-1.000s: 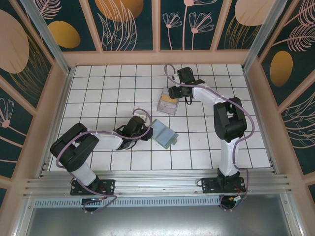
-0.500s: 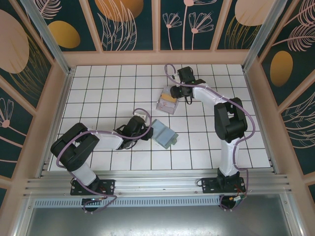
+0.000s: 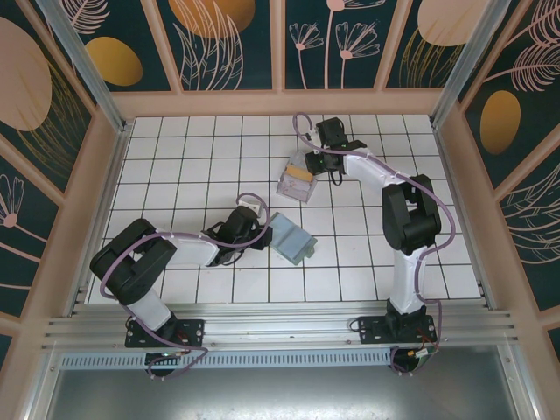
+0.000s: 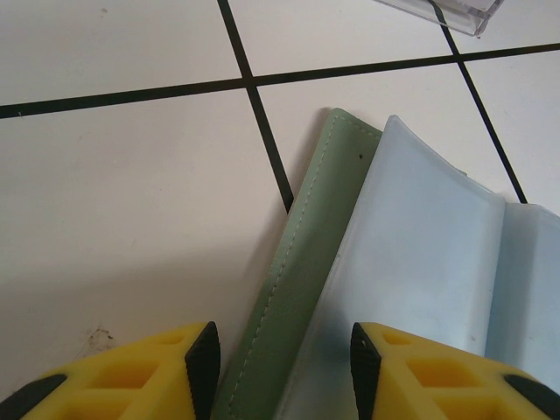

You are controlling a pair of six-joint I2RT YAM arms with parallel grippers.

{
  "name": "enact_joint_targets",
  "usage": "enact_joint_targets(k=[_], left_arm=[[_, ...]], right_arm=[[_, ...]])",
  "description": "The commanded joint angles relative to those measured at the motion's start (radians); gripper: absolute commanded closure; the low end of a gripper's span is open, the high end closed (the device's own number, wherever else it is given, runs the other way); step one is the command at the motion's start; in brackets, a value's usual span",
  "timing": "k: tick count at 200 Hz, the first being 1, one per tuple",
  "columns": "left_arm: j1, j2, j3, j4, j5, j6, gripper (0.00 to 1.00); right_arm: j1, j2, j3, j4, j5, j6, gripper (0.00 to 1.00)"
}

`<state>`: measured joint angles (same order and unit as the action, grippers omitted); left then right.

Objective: Put the credit cards into the card holder
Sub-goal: Pick up the credit card from the storage box.

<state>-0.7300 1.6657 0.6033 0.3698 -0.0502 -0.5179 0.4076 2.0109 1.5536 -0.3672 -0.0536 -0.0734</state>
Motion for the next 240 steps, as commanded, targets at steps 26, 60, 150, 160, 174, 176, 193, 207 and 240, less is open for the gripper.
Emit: enact_joint_targets(k=[26,60,150,160,174,176,193,207,240], left_arm=[[0.009,0.037,0.001,-0.025,0.017,-0.008,0.53],[0.010,0.039,0.000,-0.023,0.017,-0.008,0.53],[0.009,0.042,-0.002,-0.016,0.019,-0.010,0.53],[0.009,0.042,-0.004,-0.017,0.019,-0.011,0.53],[0.009,0.042,-0.003,-0.016,0.019,-0.011,0.53],[0.009,0.042,-0.004,-0.017,0.019,-0.011,0.53],[0.009,0.042,-0.004,-0.015,0.019,-0.011,0.53],[0.009,0.042,-0.003,-0.015,0.019,-0.011,0.53],[0.009,0.042,-0.003,-0.015,0.021,-0.011,0.53]], right_arm=[[0.000,-0.037,0.025,-0.026,-0.029,-0.015,0.82],[0.000,-0.038,0.023,-0.026,-0.050,-0.013,0.88],[-0.013,-0.070,0.011,-0.029,-0.081,-0.024,0.90],[-0.017,-0.072,0.011,-0.033,-0.083,-0.026,0.90],[-0.022,-0.073,0.010,-0.039,-0.082,-0.026,0.90],[-0.022,-0.074,0.010,-0.040,-0.083,-0.026,0.90],[-0.029,-0.079,0.006,-0.045,-0.086,-0.025,0.90],[-0.036,-0.085,0.000,-0.045,-0.091,-0.023,0.90],[-0.048,-0.105,-0.026,-0.026,-0.116,-0.013,0.90]])
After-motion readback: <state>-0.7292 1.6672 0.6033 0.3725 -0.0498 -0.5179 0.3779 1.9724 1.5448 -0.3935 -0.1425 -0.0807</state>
